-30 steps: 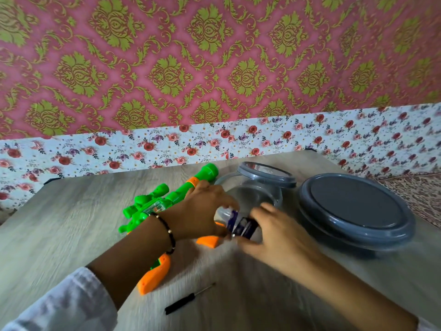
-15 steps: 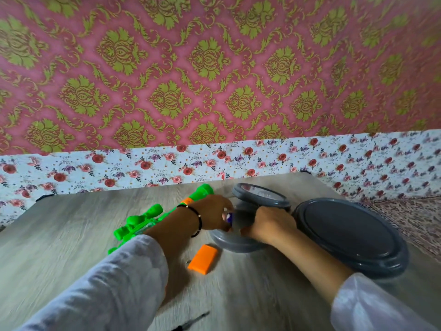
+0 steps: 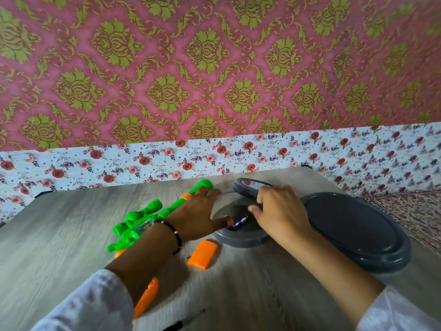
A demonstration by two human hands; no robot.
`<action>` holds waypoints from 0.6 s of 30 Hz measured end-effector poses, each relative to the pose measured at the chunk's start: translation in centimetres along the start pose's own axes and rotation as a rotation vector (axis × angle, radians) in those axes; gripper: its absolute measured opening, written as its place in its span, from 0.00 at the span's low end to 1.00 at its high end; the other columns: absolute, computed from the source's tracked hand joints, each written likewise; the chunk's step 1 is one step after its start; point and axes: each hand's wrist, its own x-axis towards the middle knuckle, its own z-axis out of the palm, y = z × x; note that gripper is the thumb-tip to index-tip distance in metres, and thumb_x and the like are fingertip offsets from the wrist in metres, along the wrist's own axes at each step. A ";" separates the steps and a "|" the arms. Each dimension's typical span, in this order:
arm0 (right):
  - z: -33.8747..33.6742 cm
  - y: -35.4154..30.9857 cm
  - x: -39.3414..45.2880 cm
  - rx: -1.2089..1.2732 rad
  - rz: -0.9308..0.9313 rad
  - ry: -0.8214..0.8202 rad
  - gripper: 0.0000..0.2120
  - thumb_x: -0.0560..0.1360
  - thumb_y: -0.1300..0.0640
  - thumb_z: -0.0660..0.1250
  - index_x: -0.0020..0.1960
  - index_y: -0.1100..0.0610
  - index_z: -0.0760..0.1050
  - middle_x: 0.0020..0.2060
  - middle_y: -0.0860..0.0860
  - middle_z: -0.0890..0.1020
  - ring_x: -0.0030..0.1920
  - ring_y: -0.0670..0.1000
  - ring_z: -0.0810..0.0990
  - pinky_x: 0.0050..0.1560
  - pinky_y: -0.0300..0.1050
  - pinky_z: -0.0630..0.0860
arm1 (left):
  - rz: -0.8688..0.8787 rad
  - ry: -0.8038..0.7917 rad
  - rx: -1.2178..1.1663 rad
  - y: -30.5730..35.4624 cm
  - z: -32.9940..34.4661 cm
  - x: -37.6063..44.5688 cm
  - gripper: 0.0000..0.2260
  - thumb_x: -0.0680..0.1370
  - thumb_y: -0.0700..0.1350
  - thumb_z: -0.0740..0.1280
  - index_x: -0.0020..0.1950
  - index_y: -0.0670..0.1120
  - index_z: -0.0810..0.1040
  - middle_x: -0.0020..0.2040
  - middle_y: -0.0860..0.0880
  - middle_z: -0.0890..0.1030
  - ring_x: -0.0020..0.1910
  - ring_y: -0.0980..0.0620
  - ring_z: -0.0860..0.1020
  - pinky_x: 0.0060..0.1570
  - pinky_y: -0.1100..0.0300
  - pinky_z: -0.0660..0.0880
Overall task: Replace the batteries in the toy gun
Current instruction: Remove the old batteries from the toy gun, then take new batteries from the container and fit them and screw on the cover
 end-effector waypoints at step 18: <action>2.0 -2.4 -1.2 -0.136 -0.239 0.052 0.16 0.68 0.53 0.72 0.53 0.58 0.77 0.46 0.56 0.82 0.50 0.58 0.79 0.56 0.51 0.72 | -0.135 0.045 -0.102 1.4 3.3 -2.5 0.44 0.77 0.59 0.64 0.77 0.38 0.39 0.79 0.42 0.48 0.77 0.48 0.53 0.71 0.60 0.56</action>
